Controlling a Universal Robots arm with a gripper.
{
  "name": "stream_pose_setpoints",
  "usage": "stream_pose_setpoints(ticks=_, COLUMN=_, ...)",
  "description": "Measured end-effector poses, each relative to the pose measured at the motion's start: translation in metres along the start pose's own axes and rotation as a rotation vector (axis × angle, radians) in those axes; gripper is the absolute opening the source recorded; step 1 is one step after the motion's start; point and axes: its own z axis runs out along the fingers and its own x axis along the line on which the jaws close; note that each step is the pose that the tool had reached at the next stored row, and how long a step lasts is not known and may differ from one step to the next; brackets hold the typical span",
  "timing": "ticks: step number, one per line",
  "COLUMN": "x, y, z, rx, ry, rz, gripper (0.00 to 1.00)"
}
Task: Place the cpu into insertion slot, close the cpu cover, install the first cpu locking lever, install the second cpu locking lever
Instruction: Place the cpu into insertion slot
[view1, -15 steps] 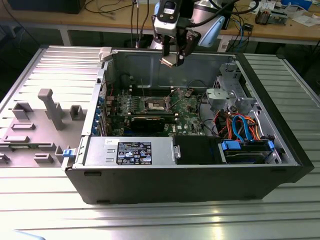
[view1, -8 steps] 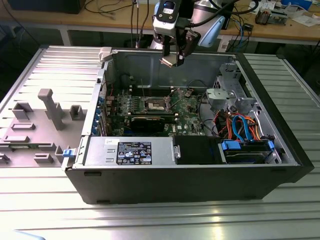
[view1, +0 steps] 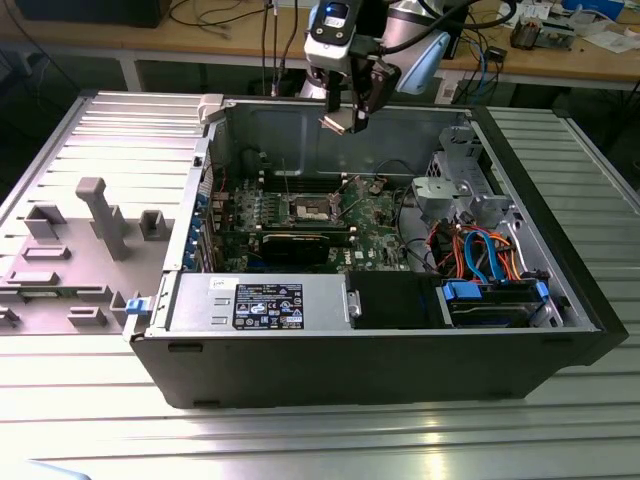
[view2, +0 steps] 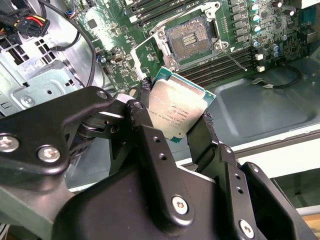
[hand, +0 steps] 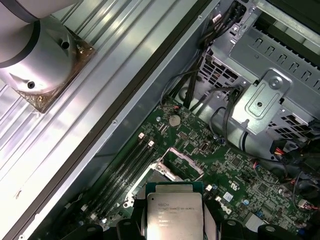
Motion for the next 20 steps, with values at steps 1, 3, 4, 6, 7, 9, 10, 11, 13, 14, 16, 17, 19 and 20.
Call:
stream_pose_setpoints(ticks=1, x=0.0000, y=0.0000, z=0.0000, rx=-0.0001, ry=-0.0002, rz=0.003, gripper=0.55)
stream_pose_setpoints(ticks=3, x=0.0000, y=0.0000, z=0.0001, rx=-0.0003, ry=-0.0008, rz=0.010, gripper=0.55)
stream_pose_setpoints(ticks=4, x=0.0000, y=0.0000, z=0.0001, rx=-0.0005, ry=-0.0010, rz=0.013, gripper=0.55)
stream_pose_setpoints(ticks=6, x=0.0000, y=0.0000, z=0.0002, rx=-0.0007, ry=-0.0017, rz=0.022, gripper=0.55)
stream_pose_setpoints(ticks=7, x=0.0000, y=0.0000, z=0.0002, rx=-0.0007, ry=-0.0021, rz=0.025, gripper=0.55)
stream_pose_setpoints(ticks=9, x=0.0000, y=0.0000, z=0.0003, rx=-0.0009, ry=-0.0027, rz=0.031, gripper=0.55)
stream_pose_setpoints(ticks=10, x=0.0000, y=0.0000, z=0.0003, rx=-0.0010, ry=-0.0029, rz=0.034, gripper=0.55)
stream_pose_setpoints(ticks=11, x=0.0000, y=0.0000, z=0.0003, rx=-0.0010, ry=-0.0032, rz=0.038, gripper=0.55)
stream_pose_setpoints(ticks=13, x=0.0000, y=0.0000, z=0.0004, rx=-0.0011, ry=-0.0036, rz=0.041, gripper=0.55)
stream_pose_setpoints(ticks=14, x=0.0000, y=-0.0001, z=0.0004, rx=-0.0012, ry=-0.0038, rz=0.044, gripper=0.55)
stream_pose_setpoints(ticks=16, x=0.0000, y=0.0000, z=0.0004, rx=-0.0013, ry=-0.0043, rz=0.048, gripper=0.55)
stream_pose_setpoints(ticks=17, x=0.0000, y=0.0000, z=0.0004, rx=-0.0013, ry=-0.0045, rz=0.051, gripper=0.55)
stream_pose_setpoints(ticks=19, x=0.0000, y=-0.0001, z=0.0005, rx=-0.0015, ry=-0.0052, rz=0.059, gripper=0.55)
stream_pose_setpoints(ticks=20, x=0.0000, y=0.0000, z=0.0005, rx=-0.0016, ry=-0.0056, rz=0.063, gripper=0.55)
